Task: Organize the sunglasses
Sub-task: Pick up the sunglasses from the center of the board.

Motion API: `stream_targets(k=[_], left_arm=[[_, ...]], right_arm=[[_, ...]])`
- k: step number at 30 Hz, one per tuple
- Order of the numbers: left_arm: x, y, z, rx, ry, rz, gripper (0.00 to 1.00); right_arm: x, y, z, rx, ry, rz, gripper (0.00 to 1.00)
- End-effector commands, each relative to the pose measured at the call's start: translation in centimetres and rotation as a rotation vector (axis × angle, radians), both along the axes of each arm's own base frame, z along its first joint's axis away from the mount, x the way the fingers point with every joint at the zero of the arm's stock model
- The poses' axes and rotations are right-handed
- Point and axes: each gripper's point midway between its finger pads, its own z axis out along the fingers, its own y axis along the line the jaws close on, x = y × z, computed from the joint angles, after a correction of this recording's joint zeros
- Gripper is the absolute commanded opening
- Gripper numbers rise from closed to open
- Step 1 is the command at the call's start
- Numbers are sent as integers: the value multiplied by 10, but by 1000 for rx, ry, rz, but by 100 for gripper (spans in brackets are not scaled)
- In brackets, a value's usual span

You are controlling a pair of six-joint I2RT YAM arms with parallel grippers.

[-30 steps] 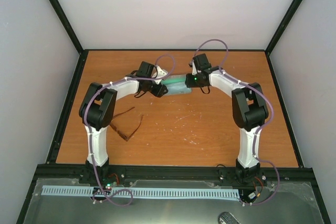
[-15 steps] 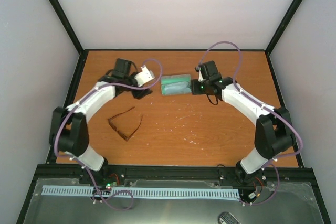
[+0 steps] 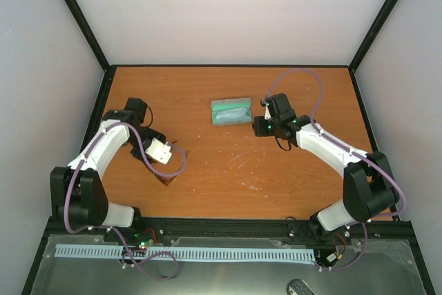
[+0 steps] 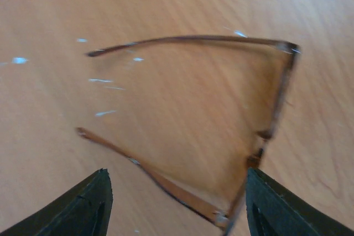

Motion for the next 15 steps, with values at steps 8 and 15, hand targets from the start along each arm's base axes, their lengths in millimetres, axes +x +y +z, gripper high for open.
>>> stream_targets(k=[8, 15], left_arm=[[-22, 35, -39, 234, -99, -329, 64], [-15, 42, -57, 272, -66, -290, 62]], right_arm=[[-6, 4, 12, 71, -49, -9, 50], [-8, 2, 11, 69, -44, -17, 50]])
